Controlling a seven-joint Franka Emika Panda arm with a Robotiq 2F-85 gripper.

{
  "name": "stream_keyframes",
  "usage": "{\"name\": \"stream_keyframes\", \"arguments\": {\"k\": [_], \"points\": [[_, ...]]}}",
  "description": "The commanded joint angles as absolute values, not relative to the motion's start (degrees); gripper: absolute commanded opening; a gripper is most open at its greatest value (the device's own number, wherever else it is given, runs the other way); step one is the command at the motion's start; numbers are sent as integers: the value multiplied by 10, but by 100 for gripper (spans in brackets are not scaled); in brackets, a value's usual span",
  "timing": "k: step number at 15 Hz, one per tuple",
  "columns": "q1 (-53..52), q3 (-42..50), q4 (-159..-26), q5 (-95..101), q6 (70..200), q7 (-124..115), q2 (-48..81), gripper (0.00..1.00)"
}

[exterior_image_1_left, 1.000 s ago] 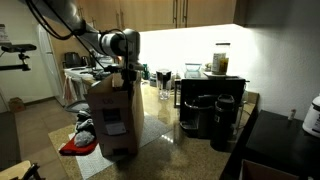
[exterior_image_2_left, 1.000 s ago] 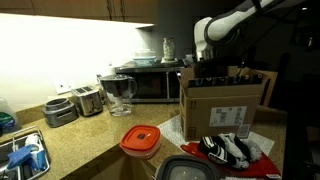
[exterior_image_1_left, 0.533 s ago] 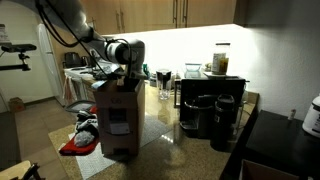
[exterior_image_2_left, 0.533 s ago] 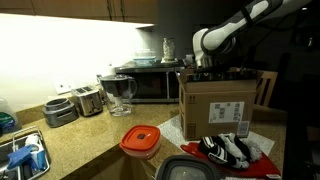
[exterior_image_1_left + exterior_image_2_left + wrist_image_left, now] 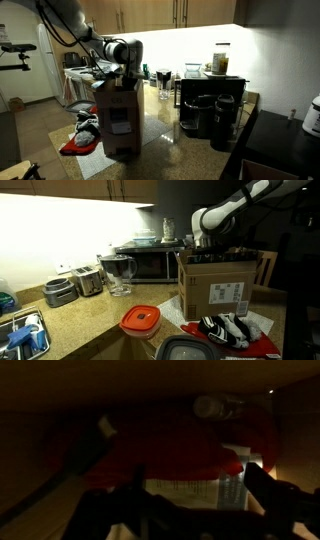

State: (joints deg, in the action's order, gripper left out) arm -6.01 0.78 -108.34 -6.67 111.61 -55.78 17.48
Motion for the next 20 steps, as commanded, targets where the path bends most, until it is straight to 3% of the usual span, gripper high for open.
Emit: {"name": "stream_keyframes", "arguments": {"k": [1,20], "points": [[-71,0,-1094,-69,1134,-577,185,100],[-109,-2,-1137,10,1183,-622,163,100]]}}
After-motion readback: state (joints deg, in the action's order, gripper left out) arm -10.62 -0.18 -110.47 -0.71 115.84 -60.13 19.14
